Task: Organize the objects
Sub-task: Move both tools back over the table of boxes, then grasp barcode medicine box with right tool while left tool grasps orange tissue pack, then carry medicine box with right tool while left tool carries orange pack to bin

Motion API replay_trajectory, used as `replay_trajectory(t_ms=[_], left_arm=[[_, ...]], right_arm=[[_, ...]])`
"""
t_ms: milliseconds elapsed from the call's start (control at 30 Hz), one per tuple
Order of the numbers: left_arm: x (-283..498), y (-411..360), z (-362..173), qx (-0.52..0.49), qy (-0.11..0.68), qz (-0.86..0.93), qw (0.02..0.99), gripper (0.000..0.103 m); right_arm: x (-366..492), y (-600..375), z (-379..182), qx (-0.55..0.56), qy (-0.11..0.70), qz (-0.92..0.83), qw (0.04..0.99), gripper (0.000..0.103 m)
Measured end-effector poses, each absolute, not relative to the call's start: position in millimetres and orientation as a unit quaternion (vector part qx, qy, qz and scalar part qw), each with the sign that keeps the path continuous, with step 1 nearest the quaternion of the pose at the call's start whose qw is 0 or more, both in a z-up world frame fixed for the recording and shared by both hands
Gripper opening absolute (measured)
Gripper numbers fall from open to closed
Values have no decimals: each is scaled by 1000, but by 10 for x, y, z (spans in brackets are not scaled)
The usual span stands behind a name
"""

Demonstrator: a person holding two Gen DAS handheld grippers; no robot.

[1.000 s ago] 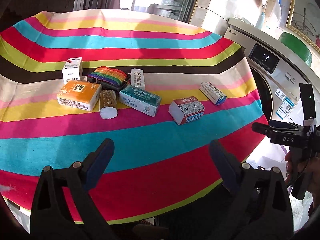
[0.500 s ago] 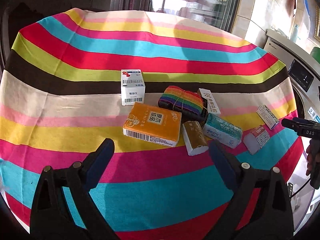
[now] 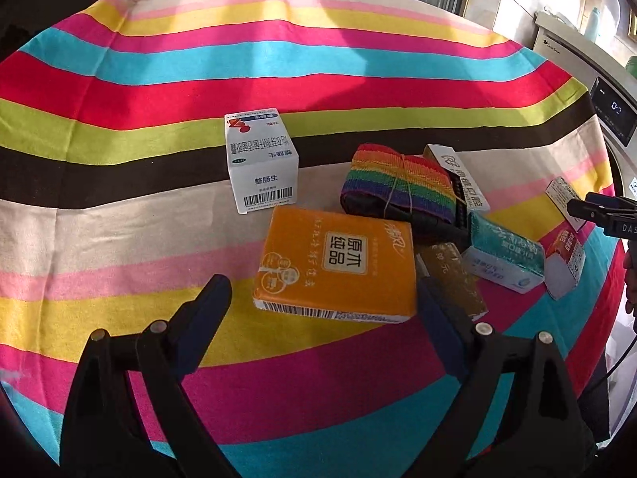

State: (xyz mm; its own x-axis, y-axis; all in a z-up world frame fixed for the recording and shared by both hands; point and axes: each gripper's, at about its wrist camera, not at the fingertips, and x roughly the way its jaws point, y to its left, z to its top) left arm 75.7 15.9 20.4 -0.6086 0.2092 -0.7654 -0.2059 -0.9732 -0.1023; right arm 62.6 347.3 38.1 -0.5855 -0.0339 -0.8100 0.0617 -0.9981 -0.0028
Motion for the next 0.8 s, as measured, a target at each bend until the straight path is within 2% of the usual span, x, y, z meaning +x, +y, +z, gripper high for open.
replay_trajectory(t_ms=[200,367,433,500,800], left_arm=[[670,201,195,-430,3,894,123,80],[633,185,208,-430,1,895,118,78],[626,137,215,-429,-7,896,112,78],[640,84,221,-428,-20,898,104,78],[1003,-218,267,-415,-64,904,80,78]], right_arm=[[468,3402,258,473,18,-880,33,77],[421,3337,223,477,20,-878,37,58],[409,3318,239,476,22,-878,39,43],[413,3306,255,476,22,-878,38,35],[658,3283,295,483,38,-875,28,34]])
